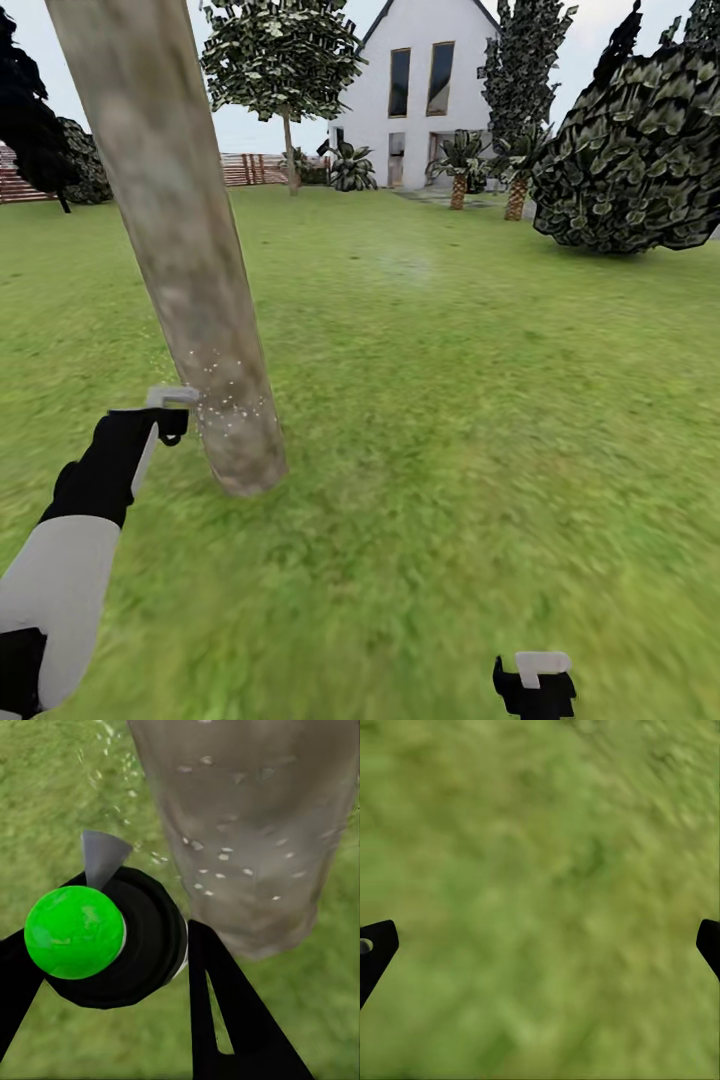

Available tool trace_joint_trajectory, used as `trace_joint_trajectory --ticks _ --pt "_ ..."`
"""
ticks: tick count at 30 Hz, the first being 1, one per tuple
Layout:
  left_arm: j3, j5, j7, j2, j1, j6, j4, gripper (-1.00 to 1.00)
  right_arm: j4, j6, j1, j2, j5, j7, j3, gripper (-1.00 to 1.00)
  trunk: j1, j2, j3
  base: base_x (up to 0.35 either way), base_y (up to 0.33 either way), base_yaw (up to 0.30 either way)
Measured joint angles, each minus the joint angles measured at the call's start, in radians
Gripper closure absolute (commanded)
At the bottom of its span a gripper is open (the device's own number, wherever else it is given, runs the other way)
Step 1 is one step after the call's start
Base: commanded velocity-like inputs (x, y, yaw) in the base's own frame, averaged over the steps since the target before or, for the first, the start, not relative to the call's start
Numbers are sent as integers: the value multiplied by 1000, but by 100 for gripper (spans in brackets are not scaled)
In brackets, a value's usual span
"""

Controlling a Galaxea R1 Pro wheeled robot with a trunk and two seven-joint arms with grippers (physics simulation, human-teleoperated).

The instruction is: In the garden, pick up the pesticide atomizer on the floor and spray pesticide onto both trees until each tree trunk is fully covered.

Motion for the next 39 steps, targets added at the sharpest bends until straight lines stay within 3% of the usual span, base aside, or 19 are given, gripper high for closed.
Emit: trace_joint_trajectory --ticks 4,21,30,39 --pt "-1 0 1 -11 3 -7 3 100 -1 0 0 0 0 0 0 -100 0 0 0 176 -202 4" --pt "0 0 1 -11 2 -3 0 100 0 0 0 0 0 -1 0 -100 0 0 0 18 -271 1" --pt "7 4 5 -12 2 -4 -2 100 0 0 0 0 0 -1 0 -100 0 0 0 41 -273 229" --pt "9 2 12 -13 2 -10 -2 100 0 1 0 -5 0 -2 0 -100 0 0 0 143 -255 22"
